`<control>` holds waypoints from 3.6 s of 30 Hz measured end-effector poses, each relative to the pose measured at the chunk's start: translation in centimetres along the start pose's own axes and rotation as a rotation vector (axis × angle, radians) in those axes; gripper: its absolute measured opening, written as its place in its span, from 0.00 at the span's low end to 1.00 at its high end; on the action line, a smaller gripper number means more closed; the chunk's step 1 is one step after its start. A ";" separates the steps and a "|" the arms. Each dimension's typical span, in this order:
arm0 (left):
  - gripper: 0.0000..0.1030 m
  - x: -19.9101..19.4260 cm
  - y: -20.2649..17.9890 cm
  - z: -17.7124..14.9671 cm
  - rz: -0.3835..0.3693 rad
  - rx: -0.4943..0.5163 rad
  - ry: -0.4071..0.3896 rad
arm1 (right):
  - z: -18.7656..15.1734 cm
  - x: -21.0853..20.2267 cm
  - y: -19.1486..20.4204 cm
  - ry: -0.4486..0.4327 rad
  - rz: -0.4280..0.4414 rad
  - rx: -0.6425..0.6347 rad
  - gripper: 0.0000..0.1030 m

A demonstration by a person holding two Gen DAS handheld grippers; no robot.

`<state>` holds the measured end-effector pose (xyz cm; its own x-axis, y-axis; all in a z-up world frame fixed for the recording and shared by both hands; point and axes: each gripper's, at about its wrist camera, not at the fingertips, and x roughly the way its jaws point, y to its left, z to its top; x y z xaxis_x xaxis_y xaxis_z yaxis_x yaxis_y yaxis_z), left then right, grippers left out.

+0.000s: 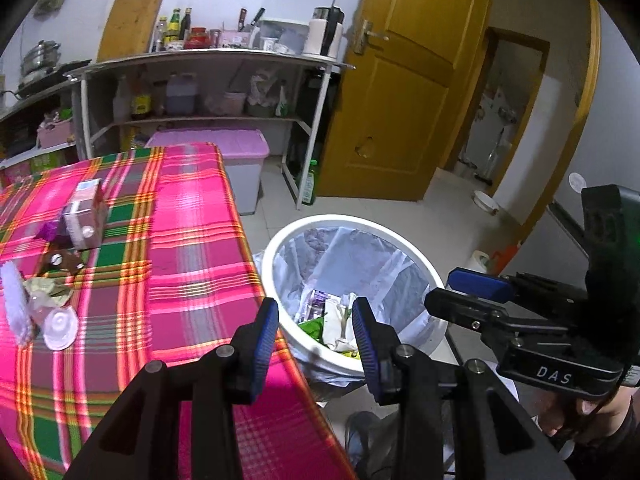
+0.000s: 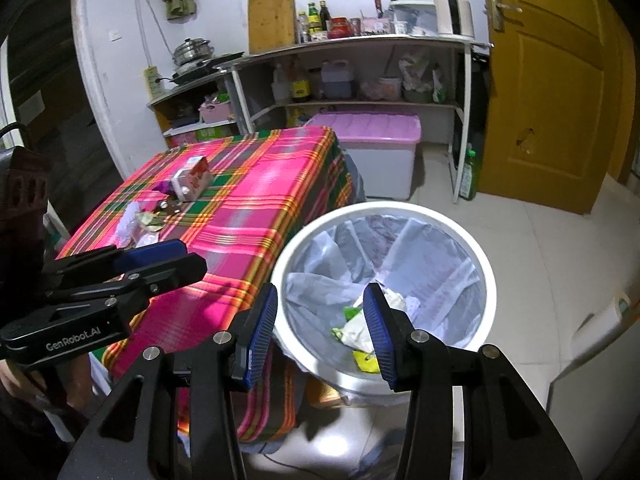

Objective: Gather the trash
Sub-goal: 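Move both tools back toward the remaining items on the table, then grasp the white foam net with the left gripper while the right gripper grasps the clear cup, then carry the foam net and clear cup over the bin and open both grippers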

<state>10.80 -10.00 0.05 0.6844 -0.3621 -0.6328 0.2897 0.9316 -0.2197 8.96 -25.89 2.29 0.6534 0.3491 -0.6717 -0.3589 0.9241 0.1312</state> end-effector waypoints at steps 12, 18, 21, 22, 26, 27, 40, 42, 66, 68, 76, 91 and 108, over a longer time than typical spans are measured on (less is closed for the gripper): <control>0.37 -3.7 2.6 -1.2 0.071 -0.041 -0.063 | 0.3 -0.6 3.5 -0.037 0.042 -0.070 0.44; 0.37 -5.4 4.0 -1.9 0.103 -0.062 -0.090 | 0.3 0.1 4.7 -0.026 0.080 -0.064 0.44; 0.37 -6.4 4.7 -2.2 0.136 -0.071 -0.107 | 0.4 0.6 5.2 -0.027 0.120 -0.062 0.44; 0.37 -6.7 4.9 -2.4 0.148 -0.071 -0.113 | 0.4 0.9 5.5 -0.025 0.134 -0.062 0.44; 0.37 -7.7 6.4 -2.9 0.188 -0.094 -0.127 | 0.3 1.6 6.7 -0.009 0.170 -0.079 0.45; 0.37 -8.0 6.9 -3.0 0.199 -0.102 -0.129 | 0.3 2.0 7.1 -0.001 0.183 -0.082 0.45; 0.37 -10.6 14.2 -4.0 0.354 -0.239 -0.143 | 1.5 5.3 10.9 0.062 0.265 -0.136 0.51; 0.38 -10.7 15.0 -4.1 0.371 -0.255 -0.144 | 1.7 5.8 11.4 0.071 0.272 -0.146 0.51; 0.38 -4.0 25.1 -1.5 0.412 -0.430 -0.056 | 3.9 10.0 13.5 0.118 0.291 -0.175 0.51; 0.37 -3.4 25.6 -1.6 0.415 -0.429 -0.030 | 4.1 10.3 13.8 0.120 0.294 -0.180 0.51; 0.18 -4.7 25.7 -2.7 0.393 -0.418 -0.039 | 5.1 11.7 16.8 0.126 0.328 -0.216 0.51; 0.13 -8.6 25.7 -5.6 0.377 -0.411 -0.084 | 6.5 17.3 22.4 0.181 0.342 -0.278 0.51; 0.13 -10.1 24.0 -5.8 0.345 -0.385 -0.120 | 5.7 14.3 21.3 0.144 0.319 -0.267 0.30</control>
<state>6.97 16.23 -3.18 0.7747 -0.0127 -0.6322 -0.2168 0.9339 -0.2844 14.44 -0.29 -0.38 0.3893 0.5680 -0.7251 -0.6994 0.6945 0.1686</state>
